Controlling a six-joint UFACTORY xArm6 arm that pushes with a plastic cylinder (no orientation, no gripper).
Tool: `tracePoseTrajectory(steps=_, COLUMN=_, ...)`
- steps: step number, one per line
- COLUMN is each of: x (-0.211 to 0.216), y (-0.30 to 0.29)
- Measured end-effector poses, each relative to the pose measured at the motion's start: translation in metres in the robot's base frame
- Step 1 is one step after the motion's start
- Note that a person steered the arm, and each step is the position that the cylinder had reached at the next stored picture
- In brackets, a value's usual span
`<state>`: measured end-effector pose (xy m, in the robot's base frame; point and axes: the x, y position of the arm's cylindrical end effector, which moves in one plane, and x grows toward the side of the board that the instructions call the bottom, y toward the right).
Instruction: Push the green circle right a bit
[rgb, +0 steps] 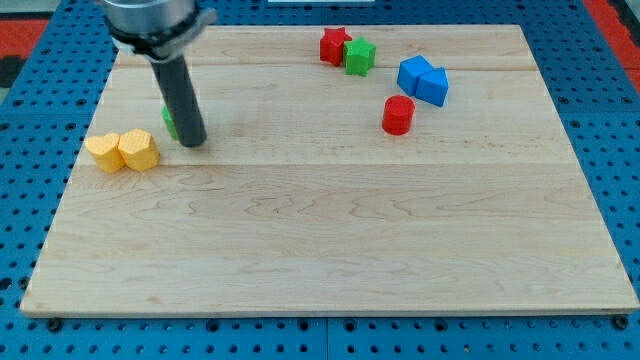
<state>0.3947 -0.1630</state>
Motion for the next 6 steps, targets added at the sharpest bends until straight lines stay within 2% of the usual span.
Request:
tracePoseTrajectory(steps=1, x=-0.036, y=-0.003)
tracePoseTrajectory(steps=2, x=-0.053, y=-0.035)
tracePoseTrajectory(steps=3, x=-0.033, y=-0.045)
tracePoseTrajectory(steps=4, x=-0.056, y=-0.132)
tracePoseTrajectory(steps=5, x=-0.074, y=-0.124)
tracePoseTrajectory(steps=6, x=-0.079, y=-0.016)
